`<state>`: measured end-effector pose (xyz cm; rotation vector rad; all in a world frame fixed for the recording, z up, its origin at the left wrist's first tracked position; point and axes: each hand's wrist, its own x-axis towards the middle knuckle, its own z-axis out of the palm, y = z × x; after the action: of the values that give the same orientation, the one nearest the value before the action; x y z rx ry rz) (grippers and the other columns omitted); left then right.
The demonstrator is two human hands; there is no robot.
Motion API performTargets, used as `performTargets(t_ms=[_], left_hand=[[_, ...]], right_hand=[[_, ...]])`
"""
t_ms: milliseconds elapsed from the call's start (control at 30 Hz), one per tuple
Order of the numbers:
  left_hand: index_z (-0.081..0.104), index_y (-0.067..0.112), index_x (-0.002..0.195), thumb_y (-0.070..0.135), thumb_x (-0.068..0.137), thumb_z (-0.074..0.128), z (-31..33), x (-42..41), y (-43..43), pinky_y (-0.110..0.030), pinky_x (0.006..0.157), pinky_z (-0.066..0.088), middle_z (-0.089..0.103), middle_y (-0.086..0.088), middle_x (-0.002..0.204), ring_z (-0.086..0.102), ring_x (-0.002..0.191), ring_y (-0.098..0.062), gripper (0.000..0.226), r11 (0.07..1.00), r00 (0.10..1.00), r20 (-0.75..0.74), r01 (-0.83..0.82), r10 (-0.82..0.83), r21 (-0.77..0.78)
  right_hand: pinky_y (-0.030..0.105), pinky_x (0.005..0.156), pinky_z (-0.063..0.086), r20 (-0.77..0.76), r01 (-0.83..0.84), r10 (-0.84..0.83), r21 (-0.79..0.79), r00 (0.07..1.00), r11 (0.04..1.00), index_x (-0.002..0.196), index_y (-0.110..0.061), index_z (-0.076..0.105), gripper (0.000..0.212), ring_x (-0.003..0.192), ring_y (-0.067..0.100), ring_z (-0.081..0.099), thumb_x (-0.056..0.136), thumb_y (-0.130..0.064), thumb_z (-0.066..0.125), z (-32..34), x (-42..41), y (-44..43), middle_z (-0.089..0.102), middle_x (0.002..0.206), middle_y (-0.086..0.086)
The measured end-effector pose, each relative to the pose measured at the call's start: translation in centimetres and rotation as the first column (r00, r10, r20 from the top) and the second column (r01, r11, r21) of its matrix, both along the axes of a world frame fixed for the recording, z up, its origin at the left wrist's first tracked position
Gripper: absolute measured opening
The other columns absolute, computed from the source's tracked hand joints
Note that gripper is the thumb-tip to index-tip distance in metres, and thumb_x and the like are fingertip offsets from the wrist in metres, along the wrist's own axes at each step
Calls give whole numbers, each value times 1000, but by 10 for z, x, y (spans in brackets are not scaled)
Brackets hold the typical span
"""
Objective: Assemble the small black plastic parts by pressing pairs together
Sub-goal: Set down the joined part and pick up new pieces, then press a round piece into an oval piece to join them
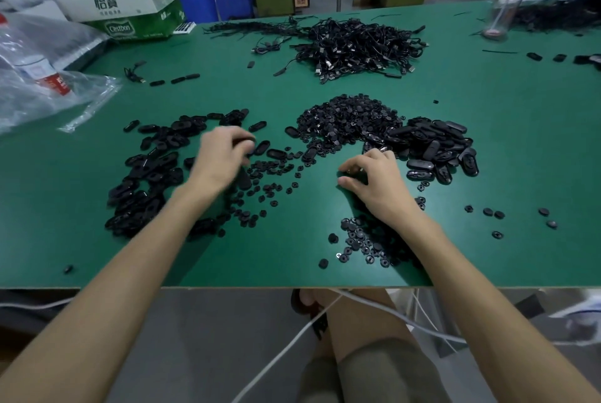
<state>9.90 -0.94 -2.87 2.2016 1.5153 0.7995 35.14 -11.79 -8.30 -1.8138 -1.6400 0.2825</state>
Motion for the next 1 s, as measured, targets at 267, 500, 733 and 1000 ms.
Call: performTargets(t_ms=[267, 500, 733, 1000], left_hand=[[61, -4, 135, -10, 102, 52, -27, 93, -56, -27, 76, 62, 70, -15, 117, 75, 86, -14, 35, 885, 824, 527, 387, -206, -260], [59, -7, 135, -5, 101, 58, -45, 94, -60, -30, 85, 61, 72, -22, 115, 77, 94, -24, 34, 887, 713, 695, 376, -94, -266], [63, -6, 131, -7, 102, 53, -50, 96, -61, -29, 86, 60, 74, -15, 114, 77, 95, -21, 31, 898, 761, 627, 381, -169, -220], [65, -2, 129, -6, 101, 54, -49, 97, -62, -33, 86, 62, 74, -15, 112, 78, 93, -22, 30, 892, 762, 623, 390, -174, -228]], right_hand=[[27, 78, 27, 4, 6, -6, 9, 1000, 1000, 102, -15, 74, 16, 101, 20, 39, 96, -29, 71, -2, 1, 2, 52, 98, 0], [37, 83, 48, -27, -3, 5, 78, 1000, 997, 100, -18, 73, 8, 93, 25, 58, 94, -14, 73, 0, 1, -2, 68, 93, 1], [31, 83, 53, -264, 117, -59, 210, 963, 971, 104, -11, 72, 11, 88, 15, 65, 99, -7, 64, 10, -2, -12, 71, 95, 1], [13, 70, 44, -314, 69, -9, 179, 949, 981, 99, -16, 74, 19, 78, 9, 62, 104, -11, 57, 11, -2, -12, 67, 99, 1]])
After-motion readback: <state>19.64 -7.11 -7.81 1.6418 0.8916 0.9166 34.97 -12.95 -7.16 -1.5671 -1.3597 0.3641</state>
